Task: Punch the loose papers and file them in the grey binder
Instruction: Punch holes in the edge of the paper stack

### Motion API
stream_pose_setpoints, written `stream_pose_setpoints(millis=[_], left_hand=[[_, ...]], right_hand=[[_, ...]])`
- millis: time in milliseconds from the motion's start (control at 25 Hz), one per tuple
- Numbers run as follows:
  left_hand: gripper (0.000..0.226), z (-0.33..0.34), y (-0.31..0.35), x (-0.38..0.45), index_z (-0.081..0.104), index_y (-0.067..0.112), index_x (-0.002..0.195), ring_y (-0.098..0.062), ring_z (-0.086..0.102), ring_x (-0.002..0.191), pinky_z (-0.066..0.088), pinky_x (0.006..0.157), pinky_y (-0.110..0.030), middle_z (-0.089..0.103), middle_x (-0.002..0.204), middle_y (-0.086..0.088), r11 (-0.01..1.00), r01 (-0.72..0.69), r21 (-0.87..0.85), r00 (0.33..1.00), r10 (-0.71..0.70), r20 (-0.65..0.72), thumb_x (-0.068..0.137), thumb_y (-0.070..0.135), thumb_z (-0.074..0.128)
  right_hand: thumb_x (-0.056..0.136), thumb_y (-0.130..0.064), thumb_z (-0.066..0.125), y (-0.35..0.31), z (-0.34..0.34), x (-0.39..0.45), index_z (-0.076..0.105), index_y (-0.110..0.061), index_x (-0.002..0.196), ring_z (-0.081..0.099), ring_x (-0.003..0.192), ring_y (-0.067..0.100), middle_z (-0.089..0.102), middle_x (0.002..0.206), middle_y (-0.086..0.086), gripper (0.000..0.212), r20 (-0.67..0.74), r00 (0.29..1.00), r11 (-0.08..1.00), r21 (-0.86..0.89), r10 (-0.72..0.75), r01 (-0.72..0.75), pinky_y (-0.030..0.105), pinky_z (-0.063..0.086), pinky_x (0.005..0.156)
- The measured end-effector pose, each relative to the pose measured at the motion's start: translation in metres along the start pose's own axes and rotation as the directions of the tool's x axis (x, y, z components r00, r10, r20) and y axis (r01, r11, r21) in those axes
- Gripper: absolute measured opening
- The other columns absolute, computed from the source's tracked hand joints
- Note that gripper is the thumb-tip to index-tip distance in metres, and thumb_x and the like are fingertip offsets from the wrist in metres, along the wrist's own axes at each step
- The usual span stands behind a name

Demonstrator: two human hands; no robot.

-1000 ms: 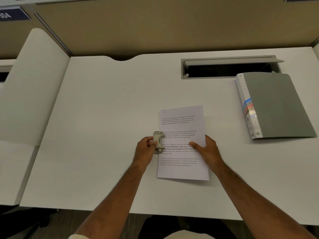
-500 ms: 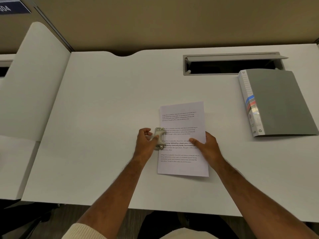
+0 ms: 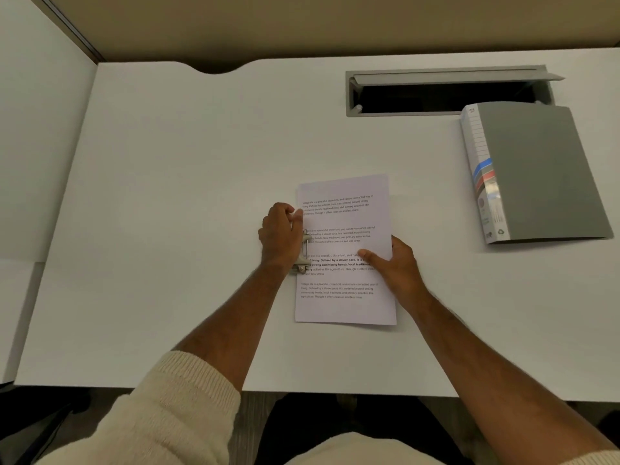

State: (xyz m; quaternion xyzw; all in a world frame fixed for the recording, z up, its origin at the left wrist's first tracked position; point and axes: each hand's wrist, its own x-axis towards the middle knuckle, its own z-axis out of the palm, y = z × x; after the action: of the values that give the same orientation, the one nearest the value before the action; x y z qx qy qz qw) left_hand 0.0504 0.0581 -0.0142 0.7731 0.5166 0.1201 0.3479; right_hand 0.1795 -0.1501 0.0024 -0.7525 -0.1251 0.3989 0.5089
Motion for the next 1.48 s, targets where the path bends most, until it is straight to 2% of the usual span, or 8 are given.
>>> stream_pose_setpoints(millis=[240,360,480,680,880,1120,1480], left_hand=[[0.015,0.012,-0.001,0.000,0.054,0.014,0.102,-0.018,0.045,0.089,0.033,0.089,-0.038,0.059,0.098,-0.001,0.995,-0.029,0.099,0.995,0.039,-0.097,0.104,0.016,0.040],[0.015,0.014,-0.006,0.001,0.056,0.013,0.100,-0.022,0.050,0.088,0.031,0.083,-0.035,0.061,0.097,-0.002,0.980,-0.103,0.169,0.985,0.124,-0.121,0.100,0.009,0.042],[0.017,0.017,-0.008,0.001,0.058,0.013,0.100,-0.024,0.053,0.088,0.027,0.081,-0.032,0.062,0.096,-0.002,0.975,-0.122,0.187,0.980,0.148,-0.135,0.097,0.004,0.044],[0.020,0.017,-0.011,0.001,0.058,0.015,0.102,-0.023,0.053,0.089,0.030,0.080,-0.033,0.062,0.099,0.001,0.975,-0.141,0.174,0.976,0.167,-0.140,0.094,0.004,0.044],[0.029,0.015,-0.009,0.001,0.059,0.016,0.101,-0.023,0.053,0.089,0.032,0.080,-0.034,0.063,0.099,0.001,0.977,-0.160,0.142,0.972,0.181,-0.148,0.091,0.012,0.032],[0.039,0.017,-0.012,0.002,0.060,0.016,0.101,-0.023,0.054,0.088,0.030,0.079,-0.032,0.063,0.099,0.001,0.969,-0.176,0.172,0.969,0.201,-0.141,0.086,0.015,0.025],[0.033,0.018,-0.013,0.003,0.058,0.017,0.102,-0.022,0.054,0.088,0.035,0.080,-0.037,0.062,0.099,0.002,0.976,-0.157,0.153,0.975,0.178,-0.135,0.086,0.005,0.032]], right_hand=[[0.085,-0.028,0.082,0.002,0.000,0.003,0.066,-0.022,0.123,0.074,0.092,0.005,0.075,0.111,-0.010,0.042,-0.001,1.000,1.000,-0.001,0.013,-0.013,0.021,0.060,0.074],[0.084,-0.029,0.083,0.004,0.000,0.005,0.066,-0.020,0.122,0.075,0.093,0.008,0.076,0.111,-0.008,0.042,-0.004,1.000,1.000,0.004,0.026,-0.026,0.025,0.061,0.077],[0.084,-0.029,0.083,0.006,0.000,0.005,0.067,-0.021,0.122,0.075,0.094,0.009,0.076,0.111,-0.007,0.042,-0.002,0.999,0.999,0.011,0.034,-0.034,0.027,0.061,0.078],[0.084,-0.032,0.083,0.006,-0.001,0.007,0.065,-0.023,0.123,0.074,0.093,0.007,0.075,0.113,-0.008,0.043,0.001,0.999,0.999,-0.011,0.052,-0.052,0.029,0.062,0.079],[0.084,-0.030,0.083,0.006,-0.001,0.010,0.065,-0.022,0.122,0.075,0.095,0.010,0.075,0.114,-0.006,0.043,0.015,0.998,0.998,-0.003,0.064,-0.064,0.033,0.063,0.081],[0.085,-0.028,0.082,0.004,-0.001,0.010,0.065,-0.021,0.124,0.074,0.090,0.003,0.074,0.111,-0.010,0.043,0.013,0.998,0.998,-0.019,0.062,-0.061,0.019,0.060,0.071],[0.085,-0.028,0.081,0.001,-0.001,0.010,0.064,-0.026,0.118,0.073,0.087,-0.001,0.073,0.106,-0.015,0.038,0.016,0.997,0.997,-0.009,0.081,-0.081,0.015,0.057,0.065]])
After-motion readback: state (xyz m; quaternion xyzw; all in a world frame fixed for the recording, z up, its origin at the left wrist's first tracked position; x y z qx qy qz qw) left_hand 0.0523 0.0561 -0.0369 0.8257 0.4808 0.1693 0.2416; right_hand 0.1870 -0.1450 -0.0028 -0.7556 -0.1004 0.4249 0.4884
